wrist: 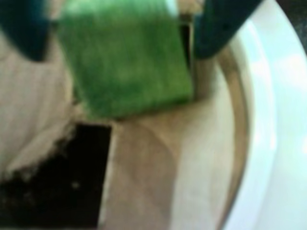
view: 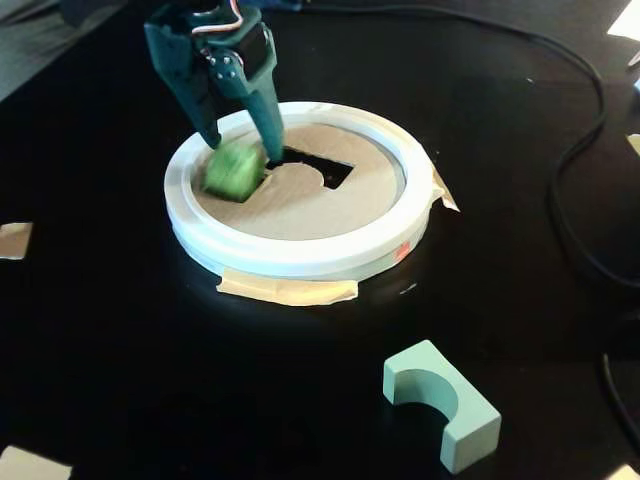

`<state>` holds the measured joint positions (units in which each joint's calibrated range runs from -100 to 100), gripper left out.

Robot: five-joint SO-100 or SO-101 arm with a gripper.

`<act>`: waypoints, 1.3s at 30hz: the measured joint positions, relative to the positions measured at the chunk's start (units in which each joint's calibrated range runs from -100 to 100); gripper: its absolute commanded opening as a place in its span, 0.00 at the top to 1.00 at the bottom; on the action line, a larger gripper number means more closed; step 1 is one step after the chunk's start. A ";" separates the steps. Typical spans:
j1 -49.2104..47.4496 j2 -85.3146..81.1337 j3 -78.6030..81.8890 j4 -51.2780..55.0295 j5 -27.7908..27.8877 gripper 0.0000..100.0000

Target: Pick up the square block and drop it in corresponding square shaped hole

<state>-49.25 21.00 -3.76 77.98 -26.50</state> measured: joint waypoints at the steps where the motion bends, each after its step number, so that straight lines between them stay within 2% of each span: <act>1: 0.00 0.00 0.00 0.00 0.00 0.22; 10: 0.00 0.00 0.00 0.87 0.00 0.22; 19: 0.00 -5.53 0.00 8.92 0.00 0.22; 25: 3.90 -8.02 0.00 9.02 0.49 0.23; 31: 11.39 -8.02 0.10 8.63 3.86 0.23; 39: 10.89 -5.08 0.20 4.46 4.15 0.23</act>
<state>-38.36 15.92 -3.56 82.44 -22.34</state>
